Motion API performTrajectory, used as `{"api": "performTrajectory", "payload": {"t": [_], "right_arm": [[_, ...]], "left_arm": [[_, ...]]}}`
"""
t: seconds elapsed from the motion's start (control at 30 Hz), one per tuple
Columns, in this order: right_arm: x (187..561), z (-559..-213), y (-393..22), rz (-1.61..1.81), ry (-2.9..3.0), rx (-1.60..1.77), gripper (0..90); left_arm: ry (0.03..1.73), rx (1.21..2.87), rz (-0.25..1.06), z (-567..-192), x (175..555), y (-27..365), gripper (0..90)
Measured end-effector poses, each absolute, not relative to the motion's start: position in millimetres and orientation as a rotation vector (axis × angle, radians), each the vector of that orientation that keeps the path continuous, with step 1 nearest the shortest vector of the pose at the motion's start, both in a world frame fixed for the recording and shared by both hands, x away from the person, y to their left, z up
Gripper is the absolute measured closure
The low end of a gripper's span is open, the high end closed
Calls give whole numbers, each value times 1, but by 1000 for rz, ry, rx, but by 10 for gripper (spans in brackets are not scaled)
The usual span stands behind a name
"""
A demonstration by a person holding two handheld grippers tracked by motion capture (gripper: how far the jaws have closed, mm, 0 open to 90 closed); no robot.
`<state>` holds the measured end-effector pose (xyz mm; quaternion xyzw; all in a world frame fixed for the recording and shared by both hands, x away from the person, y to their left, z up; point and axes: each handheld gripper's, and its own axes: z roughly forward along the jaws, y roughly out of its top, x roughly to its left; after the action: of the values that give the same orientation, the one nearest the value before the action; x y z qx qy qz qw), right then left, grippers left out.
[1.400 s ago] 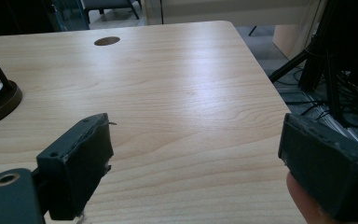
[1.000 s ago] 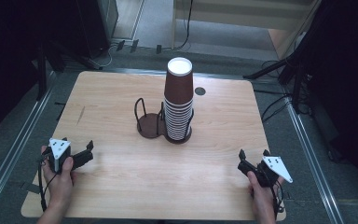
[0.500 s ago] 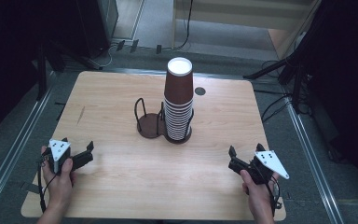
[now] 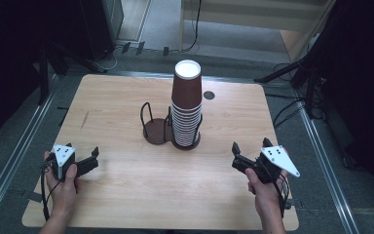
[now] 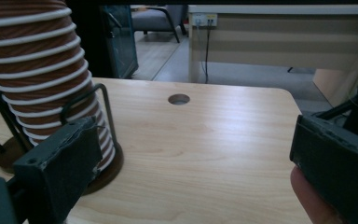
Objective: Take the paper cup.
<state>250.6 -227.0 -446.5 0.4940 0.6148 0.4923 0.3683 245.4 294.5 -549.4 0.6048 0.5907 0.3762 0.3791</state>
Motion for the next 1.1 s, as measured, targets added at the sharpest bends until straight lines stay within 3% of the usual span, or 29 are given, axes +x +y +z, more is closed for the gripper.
{"api": "performTrajectory", "payload": {"t": [0.87, 1.1], "right_arm": [[308, -385, -171, 1393, 1675, 1178, 0], [315, -388, -154, 1409, 1720, 1168, 0]], "left_arm": [[1555, 1460, 989, -548, 249, 300, 94], [1594, 1456, 994, -548, 254, 300, 94]]}}
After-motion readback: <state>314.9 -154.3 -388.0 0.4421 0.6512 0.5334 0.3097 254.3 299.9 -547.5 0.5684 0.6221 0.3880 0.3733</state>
